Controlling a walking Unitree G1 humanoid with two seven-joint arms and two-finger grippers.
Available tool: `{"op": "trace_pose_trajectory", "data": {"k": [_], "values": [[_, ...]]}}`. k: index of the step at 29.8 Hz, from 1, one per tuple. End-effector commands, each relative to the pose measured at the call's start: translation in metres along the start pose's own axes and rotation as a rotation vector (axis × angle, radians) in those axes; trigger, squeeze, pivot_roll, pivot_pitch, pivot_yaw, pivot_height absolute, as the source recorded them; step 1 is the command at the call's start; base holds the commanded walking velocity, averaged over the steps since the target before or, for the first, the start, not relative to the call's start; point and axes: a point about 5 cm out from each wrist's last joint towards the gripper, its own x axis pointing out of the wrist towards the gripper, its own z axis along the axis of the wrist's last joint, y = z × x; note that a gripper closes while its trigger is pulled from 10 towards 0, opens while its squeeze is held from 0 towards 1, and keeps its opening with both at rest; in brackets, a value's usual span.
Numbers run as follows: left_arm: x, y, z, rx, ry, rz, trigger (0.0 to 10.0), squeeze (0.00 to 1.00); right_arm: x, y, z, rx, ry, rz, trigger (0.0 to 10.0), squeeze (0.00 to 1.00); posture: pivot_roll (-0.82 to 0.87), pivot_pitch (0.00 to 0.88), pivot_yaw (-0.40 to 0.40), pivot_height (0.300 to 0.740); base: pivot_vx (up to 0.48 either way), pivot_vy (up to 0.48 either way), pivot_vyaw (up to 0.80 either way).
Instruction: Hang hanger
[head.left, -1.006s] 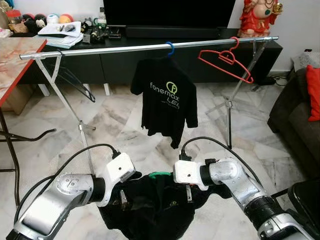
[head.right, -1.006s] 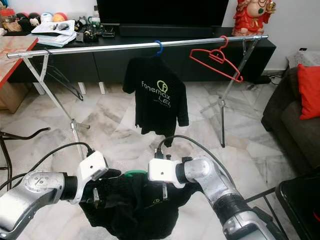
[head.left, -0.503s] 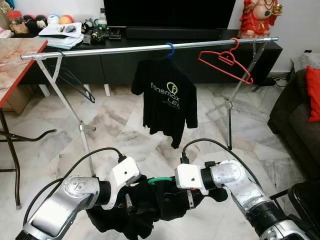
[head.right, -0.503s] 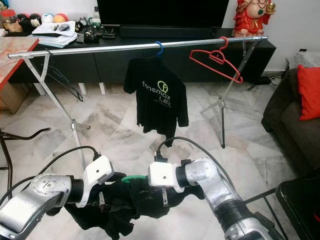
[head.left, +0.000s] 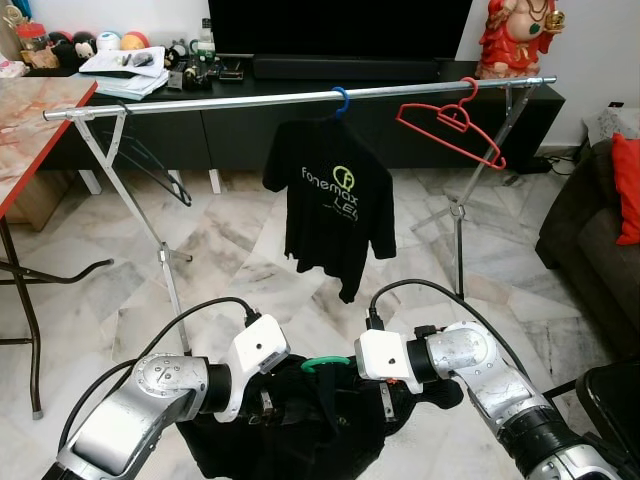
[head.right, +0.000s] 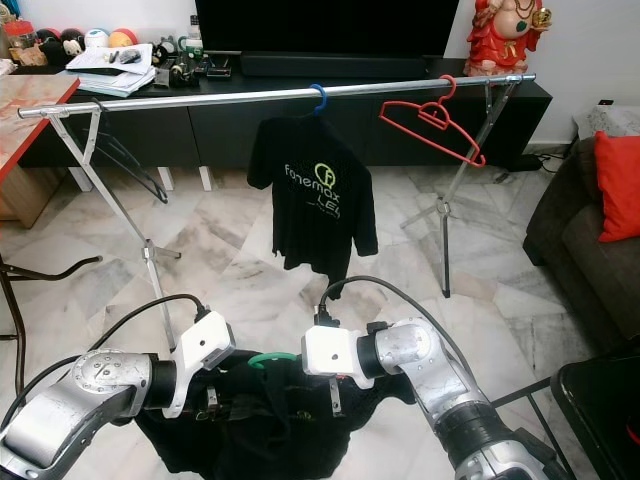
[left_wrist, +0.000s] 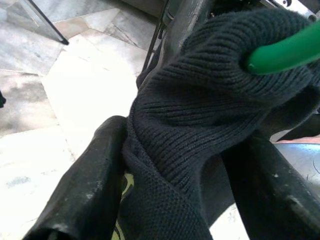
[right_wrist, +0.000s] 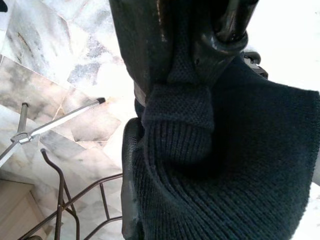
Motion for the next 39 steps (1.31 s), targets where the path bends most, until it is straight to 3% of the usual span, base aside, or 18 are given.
{"op": "trace_pose_trajectory", "data": {"k": [1,39], "values": [[0.004,-0.007,0.006,0.020,-0.020,-0.037,0.0,0.00,0.001,-0.005,0.013,-0.038,-0.056,-0.013,0.0,0.00,0.02,0.093,-0.033,0.740,0.000,0.000,0.00],[0.009,-0.019,0.012,0.010,-0.059,-0.118,0.0,0.00,-0.003,-0.011,0.018,-0.020,-0.081,-0.019,0.0,0.00,0.02,0.117,-0.044,0.740,0.000,0.000,0.00]]}}
